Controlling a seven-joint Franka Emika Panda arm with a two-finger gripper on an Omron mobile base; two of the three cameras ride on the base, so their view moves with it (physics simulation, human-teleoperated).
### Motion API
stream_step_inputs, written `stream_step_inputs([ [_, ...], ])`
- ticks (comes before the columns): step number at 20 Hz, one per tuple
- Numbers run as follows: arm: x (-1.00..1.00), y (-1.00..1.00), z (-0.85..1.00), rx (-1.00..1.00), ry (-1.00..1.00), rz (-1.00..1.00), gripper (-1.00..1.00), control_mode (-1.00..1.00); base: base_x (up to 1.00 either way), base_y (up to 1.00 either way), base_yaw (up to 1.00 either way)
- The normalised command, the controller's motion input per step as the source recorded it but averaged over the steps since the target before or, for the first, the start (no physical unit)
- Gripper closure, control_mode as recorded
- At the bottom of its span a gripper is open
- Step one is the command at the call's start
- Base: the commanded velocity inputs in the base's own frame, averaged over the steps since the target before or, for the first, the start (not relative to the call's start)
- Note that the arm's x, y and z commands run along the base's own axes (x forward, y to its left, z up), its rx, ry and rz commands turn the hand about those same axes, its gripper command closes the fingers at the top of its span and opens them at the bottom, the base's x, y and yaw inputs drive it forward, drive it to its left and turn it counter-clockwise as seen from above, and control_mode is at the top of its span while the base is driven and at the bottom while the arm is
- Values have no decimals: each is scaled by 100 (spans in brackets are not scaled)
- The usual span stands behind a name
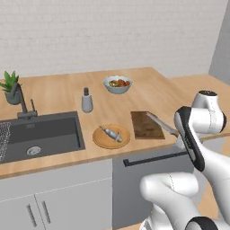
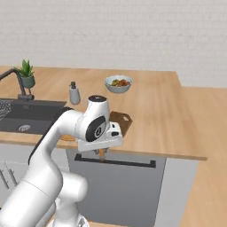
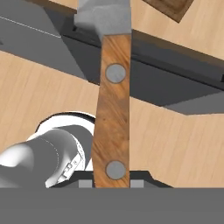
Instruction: Pick up the knife from the drawer and place it on the cutting board. Then place the meat from the plate to the cutting board.
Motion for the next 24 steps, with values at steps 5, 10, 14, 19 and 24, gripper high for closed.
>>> stream_step_inputs([
  [5, 0, 0, 0, 0, 0, 0, 100, 100, 67, -17, 3],
  [10, 0, 0, 0, 0, 0, 0, 100, 100, 27, -23, 5],
  [14, 18, -5, 0, 0, 2, 0, 100, -100, 17, -25, 5],
  [19, 99, -12, -29, 0, 22, -4, 100, -100, 0, 0, 0],
  [24, 100, -13, -54, 0, 35, -23, 100, -100, 0, 0, 0],
])
